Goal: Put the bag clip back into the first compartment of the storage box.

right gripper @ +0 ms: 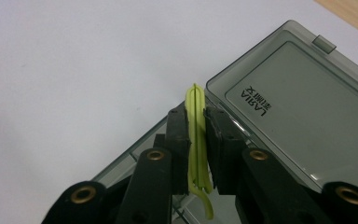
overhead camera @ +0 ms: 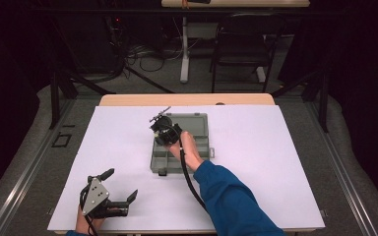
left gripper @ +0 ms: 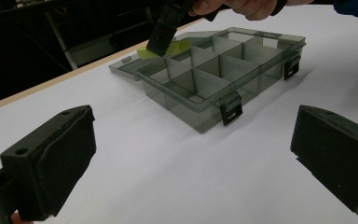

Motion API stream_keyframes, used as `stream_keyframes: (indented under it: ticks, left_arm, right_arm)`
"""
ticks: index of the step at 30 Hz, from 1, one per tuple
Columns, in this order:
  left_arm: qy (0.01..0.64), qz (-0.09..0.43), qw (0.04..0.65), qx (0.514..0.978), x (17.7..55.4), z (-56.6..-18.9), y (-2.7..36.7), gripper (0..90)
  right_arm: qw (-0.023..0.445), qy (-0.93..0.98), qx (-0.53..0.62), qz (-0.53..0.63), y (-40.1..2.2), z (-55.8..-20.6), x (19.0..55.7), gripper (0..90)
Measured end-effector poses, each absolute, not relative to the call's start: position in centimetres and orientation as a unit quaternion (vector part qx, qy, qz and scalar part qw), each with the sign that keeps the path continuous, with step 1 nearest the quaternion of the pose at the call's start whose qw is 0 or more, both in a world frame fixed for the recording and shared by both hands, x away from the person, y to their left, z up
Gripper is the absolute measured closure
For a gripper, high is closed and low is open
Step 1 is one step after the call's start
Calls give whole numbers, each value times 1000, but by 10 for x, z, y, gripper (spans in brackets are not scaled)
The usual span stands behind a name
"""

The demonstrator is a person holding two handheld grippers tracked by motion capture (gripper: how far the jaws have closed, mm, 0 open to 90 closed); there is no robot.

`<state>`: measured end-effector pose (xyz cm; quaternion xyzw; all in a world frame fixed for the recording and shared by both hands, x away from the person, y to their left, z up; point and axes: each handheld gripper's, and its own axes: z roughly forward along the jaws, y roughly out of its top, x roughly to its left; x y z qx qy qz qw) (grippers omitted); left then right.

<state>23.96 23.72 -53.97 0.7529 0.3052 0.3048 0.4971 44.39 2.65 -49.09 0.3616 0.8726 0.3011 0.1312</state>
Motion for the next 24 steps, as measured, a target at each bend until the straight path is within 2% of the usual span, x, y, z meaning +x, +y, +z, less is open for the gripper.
stream_keyframes:
  ticks: [13, 20, 24]
  left_arm:
    - [306, 304, 497, 753, 240, -540, 237, 1]
    - [306, 304, 497, 753, 239, -540, 237, 1]
    - [305, 304, 497, 753, 240, -540, 237, 1]
  right_arm:
    - [127, 868, 382, 290, 33, -497, 446, 783]
    - [110, 871, 372, 302, 29, -495, 445, 589]
    - [107, 874, 360, 308, 22, -492, 440, 391]
